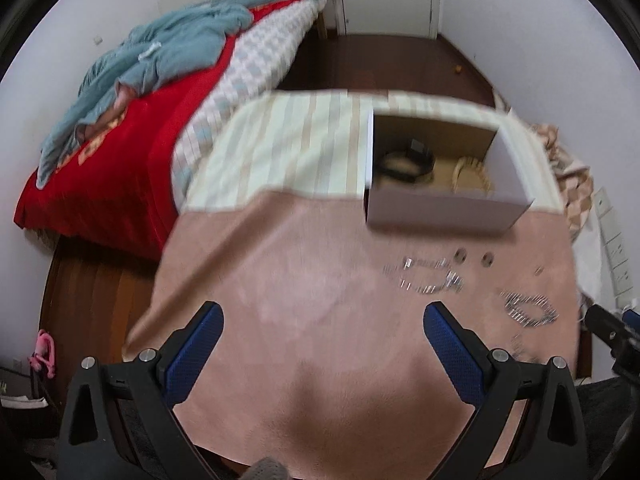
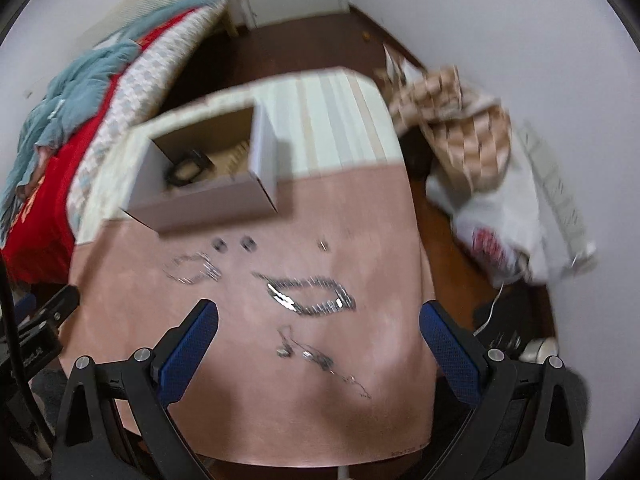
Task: Organize jewelry
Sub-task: 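Grasp the thick silver chain bracelet with the right gripper, then grasp the silver charm bracelet with the left gripper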
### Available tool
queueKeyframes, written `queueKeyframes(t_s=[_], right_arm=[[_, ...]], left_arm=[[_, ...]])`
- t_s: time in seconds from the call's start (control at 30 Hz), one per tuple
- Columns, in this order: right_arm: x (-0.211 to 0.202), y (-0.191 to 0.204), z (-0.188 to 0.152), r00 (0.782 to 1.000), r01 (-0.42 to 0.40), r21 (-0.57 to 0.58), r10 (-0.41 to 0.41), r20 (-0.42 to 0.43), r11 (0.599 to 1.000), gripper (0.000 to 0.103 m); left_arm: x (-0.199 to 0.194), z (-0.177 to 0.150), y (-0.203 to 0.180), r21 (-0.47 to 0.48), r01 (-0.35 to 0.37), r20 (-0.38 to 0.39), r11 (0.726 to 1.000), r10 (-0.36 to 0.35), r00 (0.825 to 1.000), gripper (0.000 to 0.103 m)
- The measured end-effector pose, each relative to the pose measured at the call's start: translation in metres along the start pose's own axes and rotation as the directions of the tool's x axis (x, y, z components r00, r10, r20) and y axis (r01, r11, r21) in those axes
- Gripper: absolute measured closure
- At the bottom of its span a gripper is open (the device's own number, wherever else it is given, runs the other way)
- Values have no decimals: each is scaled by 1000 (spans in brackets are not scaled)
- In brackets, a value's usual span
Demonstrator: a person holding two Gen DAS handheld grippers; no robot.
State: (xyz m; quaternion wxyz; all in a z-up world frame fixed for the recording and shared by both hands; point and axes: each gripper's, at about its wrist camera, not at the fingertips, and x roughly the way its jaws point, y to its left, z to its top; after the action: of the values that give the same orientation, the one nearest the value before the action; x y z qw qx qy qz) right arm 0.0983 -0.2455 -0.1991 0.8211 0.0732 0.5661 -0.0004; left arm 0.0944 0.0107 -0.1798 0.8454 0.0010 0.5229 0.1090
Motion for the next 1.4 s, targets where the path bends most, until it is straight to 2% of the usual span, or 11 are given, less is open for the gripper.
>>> queueKeyframes(t_s=[0.13,0.23,0.43,0.5,0.53,0.57,0.9,1.17,1.27,1.33,1.4], right_arm=[[45,-13,-6,998,43,17,-42,-38,999,21],[74,-13,-7,995,69,19,-67,-79,997,24],[88,-7,-5,987,133,-17,-134,-94,991,42],[86,-5,-3,989,126,-37,-128,-72,991,61],[85,-4,-2,990,120,-44,-123,-71,992,82],[85,-5,-1,991,111,-39,-114,-74,993,90],[73,-23,7,998,51,24,-49,-47,998,93],[70,-24,8,998,51,33,-50,-41,998,93],[70,-24,10,998,47,31,-46,-38,998,93],[69,-23,10,998,44,32,-43,-38,999,93],[67,-22,10,999,34,37,-33,-36,999,93]], left_arm=[[36,-15,-6,-4,-13,-67,1000,13,998,1],[59,-17,-8,-19,-12,-121,1000,10,993,1],[81,-7,-11,-43,13,-153,999,-20,988,1],[78,-2,-20,-12,33,-129,999,-35,991,1],[76,-1,-25,7,38,-115,999,-37,993,1],[73,1,-33,37,47,-100,998,-43,994,1],[85,4,-88,269,140,-118,953,-111,987,4],[91,1,-109,390,186,-125,902,-149,981,33],[93,6,-108,387,243,-146,890,-201,969,59],[91,7,-110,394,282,-165,875,-235,958,90],[89,5,-116,400,295,-173,868,-245,954,99]])
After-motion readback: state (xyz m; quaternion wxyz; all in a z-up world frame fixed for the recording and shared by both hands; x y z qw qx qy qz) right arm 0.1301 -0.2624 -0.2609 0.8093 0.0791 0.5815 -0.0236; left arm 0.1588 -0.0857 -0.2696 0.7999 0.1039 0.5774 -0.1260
